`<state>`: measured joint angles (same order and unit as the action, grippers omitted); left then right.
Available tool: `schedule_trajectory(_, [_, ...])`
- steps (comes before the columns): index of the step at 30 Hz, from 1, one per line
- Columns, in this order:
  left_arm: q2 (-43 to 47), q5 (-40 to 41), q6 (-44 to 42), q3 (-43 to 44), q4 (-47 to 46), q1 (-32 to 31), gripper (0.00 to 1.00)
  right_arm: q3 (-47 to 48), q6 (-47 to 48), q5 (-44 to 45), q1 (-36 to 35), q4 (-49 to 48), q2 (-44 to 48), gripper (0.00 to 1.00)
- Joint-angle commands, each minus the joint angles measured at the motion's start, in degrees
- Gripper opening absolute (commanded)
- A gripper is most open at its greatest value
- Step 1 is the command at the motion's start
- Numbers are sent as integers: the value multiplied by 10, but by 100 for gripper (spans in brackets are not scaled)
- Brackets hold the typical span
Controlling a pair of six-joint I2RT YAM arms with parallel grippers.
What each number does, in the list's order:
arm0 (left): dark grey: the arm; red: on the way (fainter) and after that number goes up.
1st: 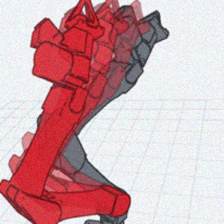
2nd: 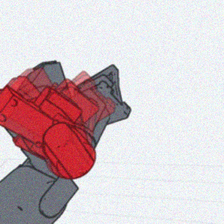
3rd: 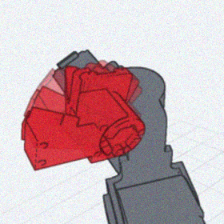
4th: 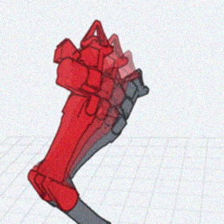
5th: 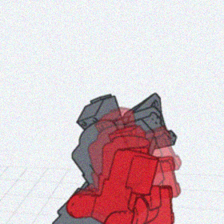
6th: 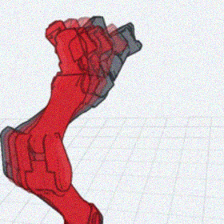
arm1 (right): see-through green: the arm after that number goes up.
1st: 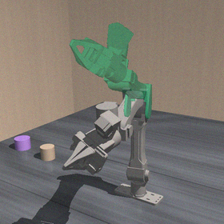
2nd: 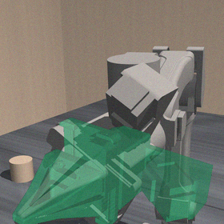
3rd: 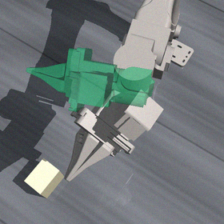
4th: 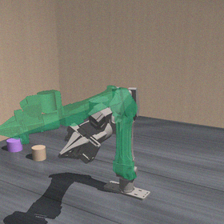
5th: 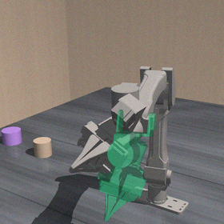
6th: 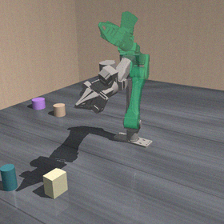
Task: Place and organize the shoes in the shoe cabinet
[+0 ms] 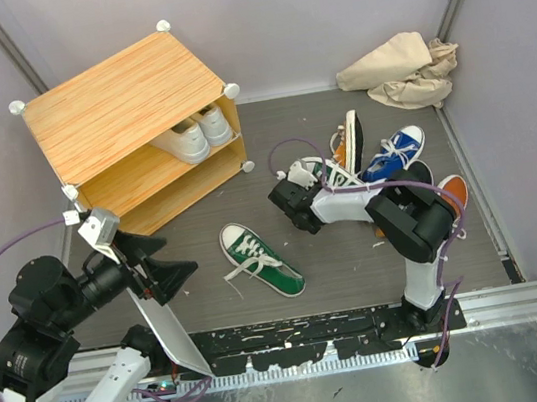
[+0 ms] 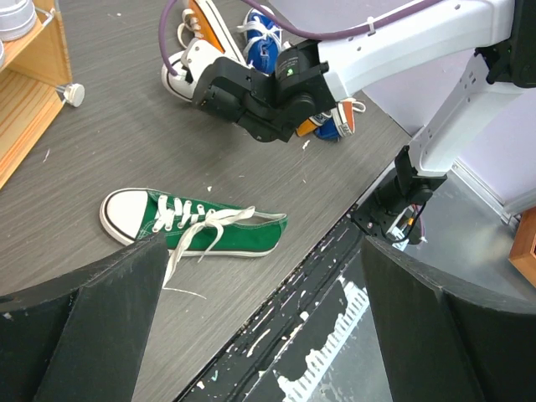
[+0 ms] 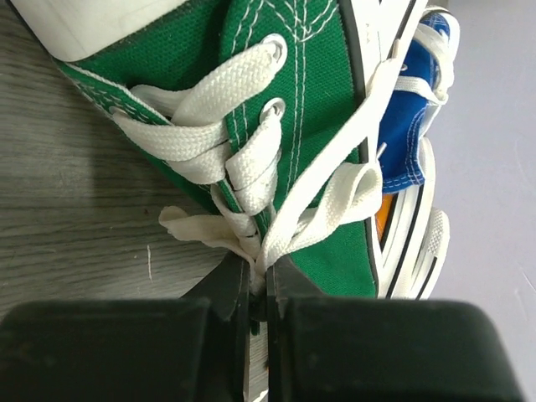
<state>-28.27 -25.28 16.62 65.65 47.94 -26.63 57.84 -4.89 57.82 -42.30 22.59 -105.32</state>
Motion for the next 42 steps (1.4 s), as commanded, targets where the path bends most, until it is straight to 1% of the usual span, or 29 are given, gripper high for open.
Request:
schedule_trajectory(1, [8, 6, -9, 24, -10, -1, 99, 38, -6, -72, -6, 20, 76, 1])
schedule_trajectory(4, [8, 9, -5, 26, -9, -1, 99, 52, -18, -205, -15, 48, 152, 1])
schedule_trajectory(7, [6, 13, -5, 28, 7, -1, 99, 51, -30, -348, -18, 52, 218, 1])
schedule_trajectory(10, [5, 16, -2, 24, 4, -1, 99, 49, -36, -421, -18, 46, 249, 1])
schedule_trajectory(15, [4, 13, 11, 10, -16, 0, 100, 42, -47, -477, -20, 17, 224, 1])
schedule_trajectory(22, [-1, 15, 10, 16, -12, -1, 100, 40, -80, -498, -61, -21, 165, 1])
schedule_trajectory(25, [-1, 16, 9, 17, -10, 0, 100, 52, -91, -497, -81, -13, 152, 1])
schedule_trajectory(28, [1, 17, 9, 15, -10, 0, 100, 61, -103, -504, -89, 3, 138, 1])
schedule_trajectory(32, [7, 16, 10, 10, -10, 0, 100, 54, -112, -489, -94, 15, 128, 2])
schedule_trajectory(34, [10, 17, 10, 6, -11, 0, 100, 46, -111, -463, -97, 10, 129, 38])
schedule_trajectory(35, [10, 17, 10, 4, -12, 0, 100, 40, -107, -439, -98, 5, 132, 49])
schedule_trajectory(37, [11, 17, 9, 2, -14, -1, 100, 31, -97, -405, -100, -3, 145, 62])
schedule_trajectory(39, [11, 16, 8, 0, -13, 0, 100, 29, -83, -390, -100, -2, 155, 72])
schedule_trajectory(42, [14, 16, 7, -1, -11, 0, 100, 25, -65, -382, -100, 14, 163, 77])
